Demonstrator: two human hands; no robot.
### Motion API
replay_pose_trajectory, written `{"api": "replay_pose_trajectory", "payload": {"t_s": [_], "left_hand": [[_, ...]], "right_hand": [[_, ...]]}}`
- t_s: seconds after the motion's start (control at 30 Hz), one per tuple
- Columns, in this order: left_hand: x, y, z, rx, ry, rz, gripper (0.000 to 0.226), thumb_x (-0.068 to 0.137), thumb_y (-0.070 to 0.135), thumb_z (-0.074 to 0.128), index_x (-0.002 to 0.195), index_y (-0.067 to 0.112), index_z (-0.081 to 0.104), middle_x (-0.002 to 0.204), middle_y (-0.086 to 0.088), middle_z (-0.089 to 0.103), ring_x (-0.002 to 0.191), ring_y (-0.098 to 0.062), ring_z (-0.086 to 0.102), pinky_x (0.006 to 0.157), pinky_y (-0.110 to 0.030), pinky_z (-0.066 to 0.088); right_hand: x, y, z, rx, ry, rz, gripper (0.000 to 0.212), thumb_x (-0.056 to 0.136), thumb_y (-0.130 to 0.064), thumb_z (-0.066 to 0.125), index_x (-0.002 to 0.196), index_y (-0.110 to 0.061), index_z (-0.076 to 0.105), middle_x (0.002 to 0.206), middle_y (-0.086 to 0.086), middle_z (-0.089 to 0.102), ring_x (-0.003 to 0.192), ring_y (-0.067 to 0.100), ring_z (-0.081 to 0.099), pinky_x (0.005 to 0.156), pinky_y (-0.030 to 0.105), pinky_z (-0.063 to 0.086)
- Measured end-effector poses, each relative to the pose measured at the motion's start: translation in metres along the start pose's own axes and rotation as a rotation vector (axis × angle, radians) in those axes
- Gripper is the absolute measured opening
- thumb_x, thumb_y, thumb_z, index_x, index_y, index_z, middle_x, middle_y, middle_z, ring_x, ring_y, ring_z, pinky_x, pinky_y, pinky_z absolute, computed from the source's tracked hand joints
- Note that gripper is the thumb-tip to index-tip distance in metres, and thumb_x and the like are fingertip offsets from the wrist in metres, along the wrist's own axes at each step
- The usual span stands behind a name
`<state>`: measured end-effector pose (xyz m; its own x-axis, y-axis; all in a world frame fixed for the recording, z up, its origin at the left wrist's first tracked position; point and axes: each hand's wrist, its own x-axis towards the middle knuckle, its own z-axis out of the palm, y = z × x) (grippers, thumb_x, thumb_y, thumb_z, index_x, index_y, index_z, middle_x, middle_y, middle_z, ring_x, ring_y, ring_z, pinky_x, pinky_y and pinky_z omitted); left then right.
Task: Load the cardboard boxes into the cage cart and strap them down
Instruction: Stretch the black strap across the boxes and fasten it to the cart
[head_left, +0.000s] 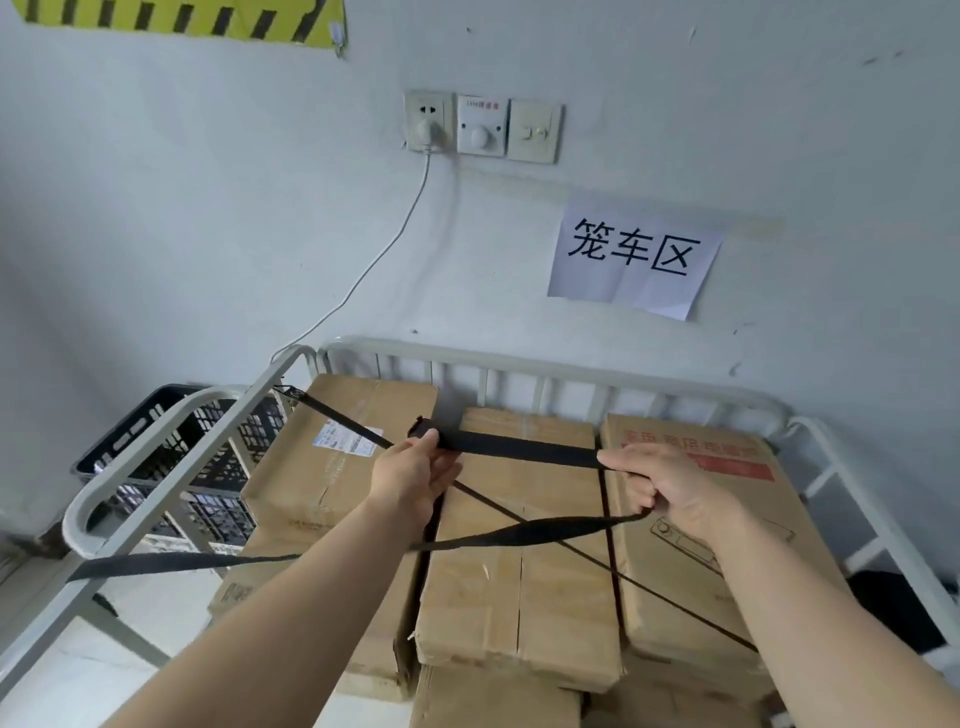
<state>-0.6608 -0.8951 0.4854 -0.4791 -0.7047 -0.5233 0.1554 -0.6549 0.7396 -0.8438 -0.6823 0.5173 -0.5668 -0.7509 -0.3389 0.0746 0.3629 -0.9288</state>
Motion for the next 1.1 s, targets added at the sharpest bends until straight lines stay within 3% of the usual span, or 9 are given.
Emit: {"api": "replay_pose_trajectory", "payload": {"t_s": [0.13, 0.27, 0.43, 0.5, 0.6, 0.7, 0.87, 1.03, 1.1], "left_hand": [[0.012, 0.02, -0.003, -0.039, 0.031, 0.053, 0.018, 0.097, 0.011, 0.054, 0.112, 0.001, 0.053, 0.095, -0.017, 0.068, 0.08, -0.023, 0.071, 0.069, -0.034, 0.06], [0.026, 0.026, -0.019, -0.032, 0.099, 0.083, 0.008, 0.097, 0.01, 0.053, 0.101, 0.003, 0.054, 0.099, -0.018, 0.067, 0.082, -0.024, 0.07, 0.068, -0.035, 0.058], [0.034, 0.02, -0.046, -0.145, 0.24, 0.079, 0.034, 0.095, 0.002, 0.054, 0.125, 0.014, 0.042, 0.094, -0.016, 0.064, 0.081, -0.026, 0.069, 0.08, -0.041, 0.057], [0.037, 0.021, -0.064, -0.185, 0.316, 0.055, 0.038, 0.094, 0.001, 0.055, 0.129, 0.013, 0.043, 0.096, -0.015, 0.064, 0.08, -0.025, 0.07, 0.08, -0.04, 0.058], [0.043, 0.025, -0.099, -0.208, 0.388, 0.039, 0.042, 0.095, 0.003, 0.055, 0.134, 0.01, 0.042, 0.097, -0.013, 0.063, 0.087, -0.025, 0.068, 0.076, -0.038, 0.056], [0.051, 0.029, -0.133, -0.227, 0.44, 0.052, 0.043, 0.097, 0.01, 0.053, 0.138, 0.008, 0.04, 0.096, -0.01, 0.062, 0.088, -0.023, 0.066, 0.079, -0.037, 0.054], [0.077, 0.035, -0.183, -0.267, 0.577, 0.04, 0.04, 0.097, 0.014, 0.055, 0.135, 0.009, 0.044, 0.093, -0.011, 0.061, 0.081, -0.023, 0.066, 0.074, -0.036, 0.054], [0.11, 0.048, -0.227, -0.236, 0.603, -0.022, 0.04, 0.099, 0.007, 0.044, 0.138, -0.001, 0.041, 0.128, -0.019, 0.057, 0.121, -0.031, 0.056, 0.097, -0.036, 0.05], [0.123, 0.054, -0.241, -0.253, 0.625, -0.055, 0.04, 0.098, 0.003, 0.042, 0.138, -0.002, 0.041, 0.117, -0.015, 0.058, 0.119, -0.029, 0.057, 0.097, -0.034, 0.048]], "right_hand": [[-0.002, 0.002, -0.044, -0.065, 0.109, -0.027, 0.054, 0.064, -0.046, 0.077, 0.098, -0.005, 0.069, 0.046, -0.005, 0.034, 0.045, 0.016, 0.034, 0.075, 0.038, 0.052], [-0.001, 0.007, -0.075, -0.13, 0.203, 0.002, 0.053, 0.063, -0.046, 0.078, 0.096, -0.005, 0.071, 0.046, -0.003, 0.035, 0.045, 0.016, 0.038, 0.074, 0.039, 0.052], [0.011, 0.011, -0.071, -0.299, 0.255, 0.048, 0.042, 0.061, -0.053, 0.078, 0.083, -0.017, 0.074, 0.059, 0.017, 0.058, 0.052, 0.019, 0.059, 0.086, 0.039, 0.046], [0.022, 0.012, -0.055, -0.371, 0.213, 0.076, 0.039, 0.065, -0.055, 0.076, 0.084, -0.021, 0.074, 0.076, 0.022, 0.067, 0.066, 0.02, 0.065, 0.089, 0.04, 0.043], [0.041, 0.012, -0.025, -0.459, 0.097, 0.097, 0.042, 0.064, -0.059, 0.071, 0.088, -0.024, 0.073, 0.069, 0.001, 0.064, 0.072, 0.019, 0.064, 0.08, 0.035, 0.045], [0.063, 0.013, 0.006, -0.508, 0.006, 0.091, 0.028, 0.076, -0.047, 0.071, 0.092, -0.024, 0.072, 0.092, 0.007, 0.071, 0.091, 0.027, 0.065, 0.089, 0.039, 0.048], [0.102, 0.015, 0.056, -0.615, -0.035, 0.098, 0.02, 0.08, -0.044, 0.07, 0.086, -0.025, 0.072, 0.043, -0.009, 0.052, 0.057, 0.018, 0.056, 0.066, 0.031, 0.044], [0.139, 0.019, 0.106, -0.625, -0.079, 0.152, 0.016, 0.08, -0.037, 0.073, 0.083, -0.021, 0.073, 0.043, -0.006, 0.048, 0.051, 0.017, 0.05, 0.064, 0.031, 0.04], [0.154, 0.021, 0.124, -0.64, -0.093, 0.178, 0.015, 0.08, -0.037, 0.072, 0.082, -0.023, 0.073, 0.045, -0.006, 0.05, 0.051, 0.015, 0.051, 0.062, 0.03, 0.041]]}}
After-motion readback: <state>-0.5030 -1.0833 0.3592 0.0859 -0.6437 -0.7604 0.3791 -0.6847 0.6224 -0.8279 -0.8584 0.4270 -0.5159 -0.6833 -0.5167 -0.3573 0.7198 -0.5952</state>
